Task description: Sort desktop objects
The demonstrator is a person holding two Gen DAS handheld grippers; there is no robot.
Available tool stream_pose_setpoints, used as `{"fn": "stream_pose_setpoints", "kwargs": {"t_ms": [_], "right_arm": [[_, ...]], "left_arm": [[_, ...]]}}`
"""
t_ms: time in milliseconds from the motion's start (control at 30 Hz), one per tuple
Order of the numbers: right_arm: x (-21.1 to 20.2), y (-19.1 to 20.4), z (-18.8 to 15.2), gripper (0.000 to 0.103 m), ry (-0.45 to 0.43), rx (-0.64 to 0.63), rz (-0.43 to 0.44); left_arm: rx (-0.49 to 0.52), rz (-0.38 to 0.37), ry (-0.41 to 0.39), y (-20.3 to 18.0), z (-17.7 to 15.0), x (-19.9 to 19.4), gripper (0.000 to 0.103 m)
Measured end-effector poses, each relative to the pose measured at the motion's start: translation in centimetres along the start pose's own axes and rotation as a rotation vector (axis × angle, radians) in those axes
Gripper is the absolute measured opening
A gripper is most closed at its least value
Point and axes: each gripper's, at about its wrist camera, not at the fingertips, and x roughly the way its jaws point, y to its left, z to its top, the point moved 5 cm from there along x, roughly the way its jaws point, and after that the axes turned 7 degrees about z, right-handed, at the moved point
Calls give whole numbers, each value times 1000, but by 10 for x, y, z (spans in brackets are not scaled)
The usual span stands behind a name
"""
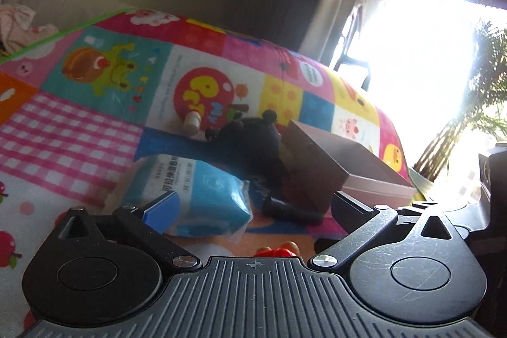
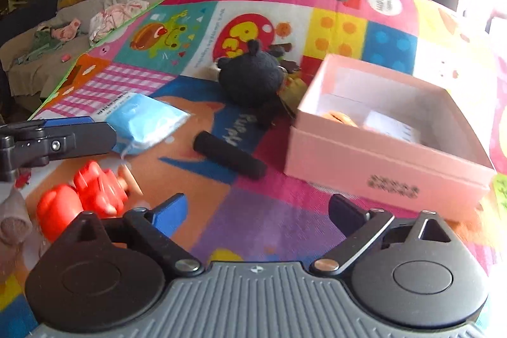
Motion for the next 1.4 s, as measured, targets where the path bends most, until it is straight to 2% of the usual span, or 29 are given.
{"fn": "stream_pose_setpoints", "kwargs": {"t_ms": [167,300,433,500,567,600,733,800,900,1000,1067,1133,1267,1300,1400], "right_arm": [[30,18,14,96,29,105,-70],[50,18,21,96,53,199,-59],[61,14,24,95,46,238,-110],[64,13,24,93,35,246,-138],[62,13,23,79,15,234,-161],[60,11,23,76,10,228,-159],[39,-3,18,76,14,252,-95],[18,-16,9,76,2,240,-84],[-19,-41,-10,76,-28,197,-132],[-47,-67,-33,76,-12,175,-165],[-62,-83,-49,76,-3,167,-185],[-71,-93,-60,76,-9,162,-219],[-69,-112,-69,77,-6,252,-218],[-68,-114,-69,77,-14,261,-214],[-62,-111,-68,84,3,244,-217]], "left_arm": [[-55,-4,-38,12,4,-4,103],[-114,14,-77,25,8,-9,103],[-195,30,-64,40,9,-6,103],[-200,37,-58,41,9,-5,103],[-177,49,-59,38,8,-4,103],[-157,52,-59,35,7,-4,103],[-65,46,-36,18,6,-7,103],[-5,40,10,4,1,-9,103],[122,30,99,-23,-11,-10,103],[268,105,178,-43,-25,-3,103],[291,132,212,-47,-30,-1,103],[270,143,242,-49,-33,2,103],[291,158,276,-57,-38,20,103],[306,152,279,-61,-40,26,103],[350,64,301,-78,-45,44,103]]}}
